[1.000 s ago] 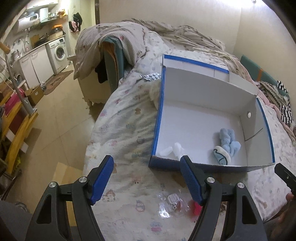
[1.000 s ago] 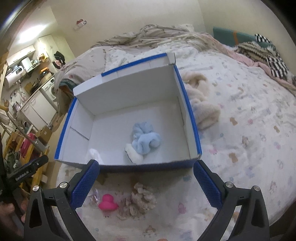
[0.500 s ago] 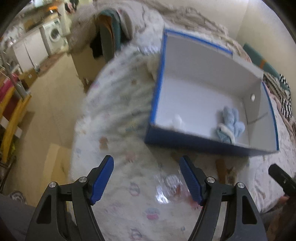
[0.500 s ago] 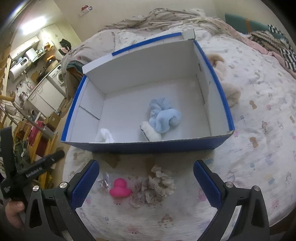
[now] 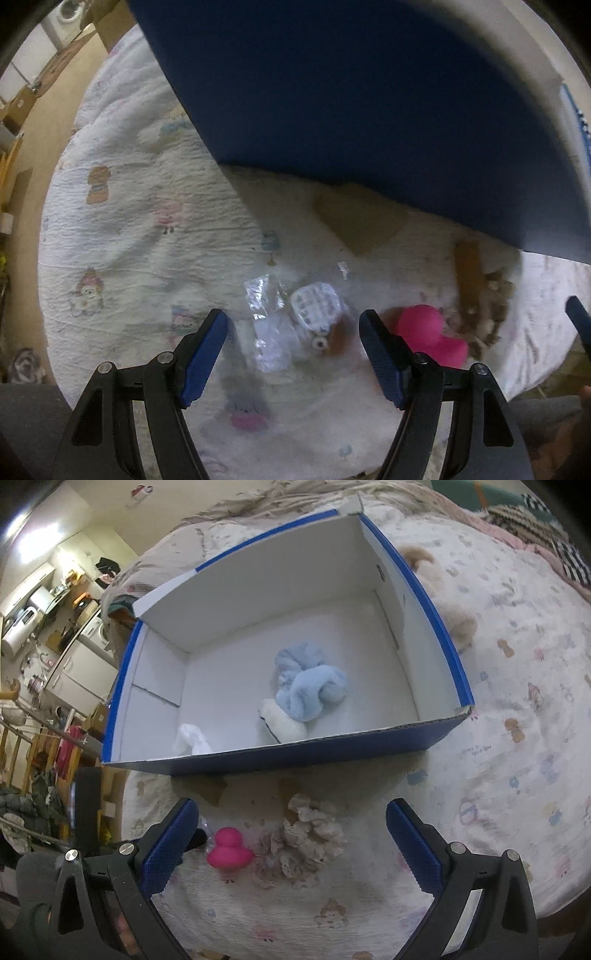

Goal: Organize soft objects
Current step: 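Grasp the clear plastic bag with the left tool while the right tool grasps the beige scrunchie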

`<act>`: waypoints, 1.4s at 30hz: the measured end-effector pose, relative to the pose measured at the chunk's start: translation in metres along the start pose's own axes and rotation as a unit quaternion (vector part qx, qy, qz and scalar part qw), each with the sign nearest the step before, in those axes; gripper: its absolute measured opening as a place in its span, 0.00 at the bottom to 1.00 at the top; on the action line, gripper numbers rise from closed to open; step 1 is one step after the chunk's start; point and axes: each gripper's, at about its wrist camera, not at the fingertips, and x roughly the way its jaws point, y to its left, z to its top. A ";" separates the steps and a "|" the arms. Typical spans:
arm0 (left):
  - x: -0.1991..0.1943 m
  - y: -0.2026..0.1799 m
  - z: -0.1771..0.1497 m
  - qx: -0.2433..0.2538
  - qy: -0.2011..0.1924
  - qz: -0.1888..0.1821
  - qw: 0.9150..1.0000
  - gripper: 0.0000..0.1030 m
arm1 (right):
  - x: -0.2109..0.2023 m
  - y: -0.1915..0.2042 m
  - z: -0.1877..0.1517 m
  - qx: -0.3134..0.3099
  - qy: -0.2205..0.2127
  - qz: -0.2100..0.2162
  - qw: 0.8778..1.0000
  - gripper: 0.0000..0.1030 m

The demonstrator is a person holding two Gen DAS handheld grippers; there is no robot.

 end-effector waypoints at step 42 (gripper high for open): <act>-0.060 0.046 -0.011 -0.014 -0.069 -0.007 0.997 0.12 | 0.016 0.010 -0.021 -0.044 0.094 0.046 0.994 0.09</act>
